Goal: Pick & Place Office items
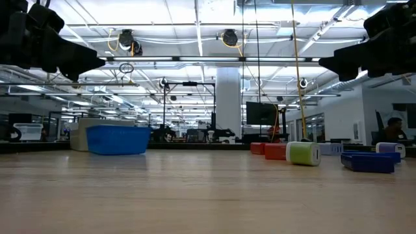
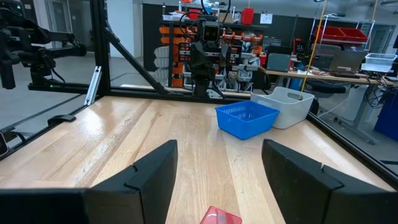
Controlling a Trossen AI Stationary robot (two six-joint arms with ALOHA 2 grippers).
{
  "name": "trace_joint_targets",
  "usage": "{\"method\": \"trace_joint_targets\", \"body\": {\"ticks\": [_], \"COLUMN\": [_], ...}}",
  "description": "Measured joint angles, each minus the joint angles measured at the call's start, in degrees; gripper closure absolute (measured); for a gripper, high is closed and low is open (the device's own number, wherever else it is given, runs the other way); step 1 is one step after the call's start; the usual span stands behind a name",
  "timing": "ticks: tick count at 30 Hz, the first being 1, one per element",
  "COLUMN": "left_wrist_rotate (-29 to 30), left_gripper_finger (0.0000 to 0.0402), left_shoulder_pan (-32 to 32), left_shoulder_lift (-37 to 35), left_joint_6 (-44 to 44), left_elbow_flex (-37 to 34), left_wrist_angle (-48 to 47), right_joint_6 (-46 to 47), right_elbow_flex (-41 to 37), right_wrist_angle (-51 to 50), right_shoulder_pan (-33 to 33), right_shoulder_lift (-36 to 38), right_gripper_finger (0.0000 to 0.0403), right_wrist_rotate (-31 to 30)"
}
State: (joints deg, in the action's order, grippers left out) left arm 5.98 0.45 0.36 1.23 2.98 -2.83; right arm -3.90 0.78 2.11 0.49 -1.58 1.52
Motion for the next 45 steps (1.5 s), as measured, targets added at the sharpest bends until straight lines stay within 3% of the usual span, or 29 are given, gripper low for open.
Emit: {"method": "trace_joint_targets", "body": {"ticks": [17,22,25,33,37,45], "left_wrist_rotate": [-0.01,0.00,0.00,0.00,0.00,0.00], "left_gripper_finger": [0.0188,0.0188,0.0188,0.0188,0.0188,0.0188], "left_shoulder_pan": [0.00,0.02,0.00,0.00,0.00,0.00], "left_shoulder_lift": [0.00,0.00,0.00,0.00,0.00,0.00], "left_joint_6": [0.00,0.00,0.00,0.00,0.00,0.00], "left_elbow_flex": [0.00,0.00,0.00,0.00,0.00,0.00], "left_wrist_angle": [0.00,0.00,0.00,0.00,0.00,0.00], "right_joint_6": [-1.33,16.25,22.05,22.29,26.82,23.79], "right_elbow_flex": [0.00,0.00,0.00,0.00,0.00,0.00], "right_wrist_angle": [1.96,9.54,14.08,19.55,20.05,33.61], "right_shoulder_pan": [-0.01,0.00,0.00,-0.02,0.03,2.55], "right_shoulder_lift": [0.00,0.00,0.02,0.02,-0.69,-9.02], "right_gripper_finger": [0.0176,0.0176,0.0176,0.0176,0.0176,0.0175], "right_wrist_rotate": [0.23,0.19,0.01,-1.65,0.75,2.57]}}
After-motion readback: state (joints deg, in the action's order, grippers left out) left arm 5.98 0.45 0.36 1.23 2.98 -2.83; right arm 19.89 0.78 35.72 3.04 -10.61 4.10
